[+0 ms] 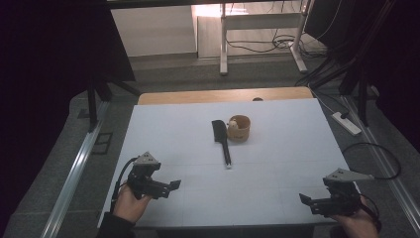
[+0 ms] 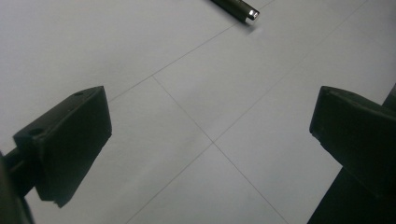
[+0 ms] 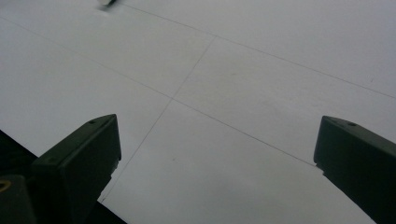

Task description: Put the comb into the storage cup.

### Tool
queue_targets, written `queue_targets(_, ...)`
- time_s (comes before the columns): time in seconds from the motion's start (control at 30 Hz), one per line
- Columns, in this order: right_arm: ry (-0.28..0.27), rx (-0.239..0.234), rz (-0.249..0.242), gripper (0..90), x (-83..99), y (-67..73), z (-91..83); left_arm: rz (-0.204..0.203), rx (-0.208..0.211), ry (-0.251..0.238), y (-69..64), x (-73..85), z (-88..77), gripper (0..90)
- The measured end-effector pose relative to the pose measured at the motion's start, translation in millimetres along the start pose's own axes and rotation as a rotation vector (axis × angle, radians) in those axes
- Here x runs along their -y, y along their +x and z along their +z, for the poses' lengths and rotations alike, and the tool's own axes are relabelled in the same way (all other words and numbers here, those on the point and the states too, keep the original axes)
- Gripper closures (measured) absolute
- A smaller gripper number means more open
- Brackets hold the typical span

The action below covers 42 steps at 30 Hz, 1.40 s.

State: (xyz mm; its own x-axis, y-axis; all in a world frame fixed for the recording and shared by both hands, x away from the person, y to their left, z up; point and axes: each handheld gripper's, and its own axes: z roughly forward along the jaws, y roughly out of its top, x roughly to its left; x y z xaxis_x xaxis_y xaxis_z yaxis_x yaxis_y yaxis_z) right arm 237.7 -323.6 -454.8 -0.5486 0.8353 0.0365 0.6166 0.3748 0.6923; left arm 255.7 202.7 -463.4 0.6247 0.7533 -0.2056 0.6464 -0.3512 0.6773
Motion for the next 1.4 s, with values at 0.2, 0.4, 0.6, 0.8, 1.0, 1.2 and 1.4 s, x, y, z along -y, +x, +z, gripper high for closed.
queue_targets(0.2, 0.001, 0.0, 0.0, 1.3, 0.0, -0.1, 0.2, 0.019, 0.002, 0.011, 0.9, -8.6, 5.5, 0.0)
queue_targets(0.4, 0.003, 0.0, -0.001, 1.3, 0.0, -0.1, 0.1, 0.029, 0.008, 0.016, 0.5, -17.0, 12.6, 0.0)
queue_targets(0.6, 0.001, 0.0, 0.0, 1.4, 0.0, -0.1, 0.2, 0.045, 0.016, 0.031, 0.8, -24.2, 19.6, 0.0)
queue_targets(0.8, 0.003, -0.001, 0.0, 1.3, 0.0, -0.1, 0.3, 0.055, 0.025, 0.035, 1.4, -31.2, 24.8, 0.0)
queue_targets(1.0, 0.004, -0.003, -0.001, 1.4, -0.1, -0.1, 0.4, 0.059, 0.031, 0.036, 1.9, -38.7, 31.0, 0.0)
queue_targets(1.2, 0.005, -0.004, -0.002, 1.4, -0.1, -0.1, 0.5, 0.075, 0.038, 0.045, 1.4, -47.4, 37.9, 0.0)
queue_targets(1.4, 0.006, -0.004, -0.002, 1.4, 0.0, -0.1, 0.5, 0.08, 0.047, 0.046, 0.6, -55.2, 45.6, 0.0)
